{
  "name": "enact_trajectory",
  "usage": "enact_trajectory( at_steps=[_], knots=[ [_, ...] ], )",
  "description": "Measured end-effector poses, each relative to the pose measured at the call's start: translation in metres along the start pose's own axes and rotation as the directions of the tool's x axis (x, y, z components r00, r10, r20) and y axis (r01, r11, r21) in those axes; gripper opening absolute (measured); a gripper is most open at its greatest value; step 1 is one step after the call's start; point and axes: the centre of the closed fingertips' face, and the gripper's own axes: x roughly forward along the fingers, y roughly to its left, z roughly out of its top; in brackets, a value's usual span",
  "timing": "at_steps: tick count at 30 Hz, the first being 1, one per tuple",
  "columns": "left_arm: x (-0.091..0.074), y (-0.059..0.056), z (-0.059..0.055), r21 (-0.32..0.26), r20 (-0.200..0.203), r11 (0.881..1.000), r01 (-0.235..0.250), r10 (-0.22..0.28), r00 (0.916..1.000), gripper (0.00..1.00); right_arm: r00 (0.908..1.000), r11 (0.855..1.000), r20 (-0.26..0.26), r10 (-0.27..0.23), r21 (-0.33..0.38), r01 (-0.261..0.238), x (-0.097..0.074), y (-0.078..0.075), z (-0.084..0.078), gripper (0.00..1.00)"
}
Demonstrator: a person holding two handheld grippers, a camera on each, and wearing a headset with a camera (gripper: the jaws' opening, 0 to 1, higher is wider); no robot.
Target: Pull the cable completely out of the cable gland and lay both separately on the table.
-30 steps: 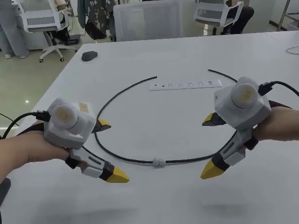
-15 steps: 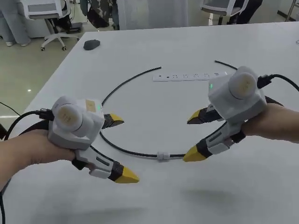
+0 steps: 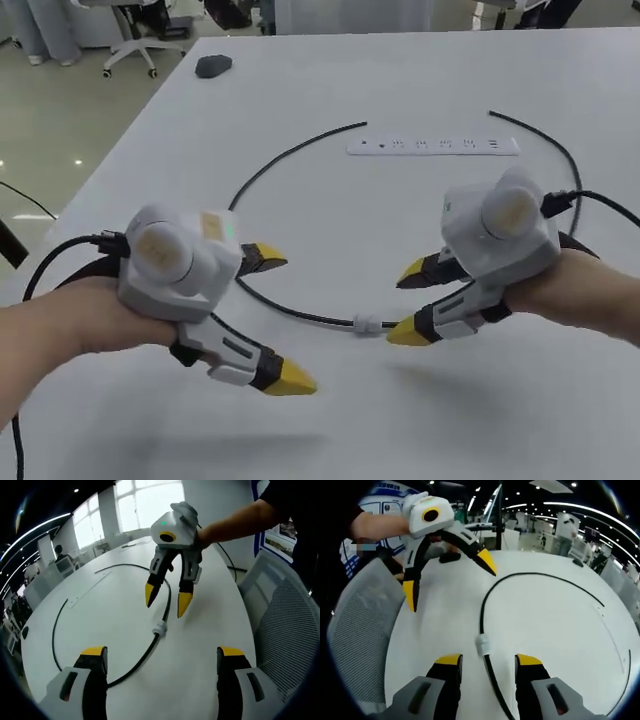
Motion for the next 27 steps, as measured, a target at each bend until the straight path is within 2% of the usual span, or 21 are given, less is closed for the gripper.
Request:
enact_trajectory(
  at_steps=[5,9,14,16,18,21,24,27],
  knots=[
    [0.002,0.000,0.001,0.011,0.004,1.000,0.012,-0.012,0.9999,0.92,0.9995,1.000,-0.024,0.022,-0.005,-0.023,0.010,0.004,-0.007,0.36],
    [0.004,0.002,-0.002,0.000,0.001,1.000,0.015,-0.015,0.9999,0.91,0.9992,0.999,-0.024,0.031,-0.016,-0.031,0.016,0.006,-0.007,0.34],
    [0.006,0.002,-0.006,0.016,-0.013,1.000,0.007,-0.007,0.9999,0.93,0.9992,0.999,-0.011,0.039,-0.036,-0.040,0.021,0.006,-0.003,0.32],
    [0.005,0.002,-0.008,0.018,-0.014,1.000,0.010,-0.009,0.9999,0.90,0.9992,0.997,-0.002,0.040,-0.061,-0.040,0.024,0.006,-0.001,0.29],
    [0.006,0.001,-0.009,-0.005,-0.011,1.000,0.009,-0.009,0.9999,0.90,0.9991,0.997,-0.007,0.042,-0.068,-0.043,0.027,0.005,-0.002,0.24],
    [0.005,0.000,-0.009,-0.007,-0.007,1.000,0.008,-0.008,0.9999,0.89,0.9987,0.996,-0.002,0.052,-0.076,-0.052,0.029,0.005,-0.001,0.21],
    [0.004,-0.001,-0.013,0.008,-0.024,1.000,0.010,-0.010,0.9997,0.89,0.9983,0.995,0.000,0.058,-0.078,-0.058,0.029,0.007,0.000,0.19],
    [0.003,0.000,-0.012,-0.007,-0.015,1.000,0.002,-0.002,0.9999,0.89,0.9981,0.994,0.002,0.061,-0.093,-0.061,0.030,0.008,0.001,0.14]
  ],
)
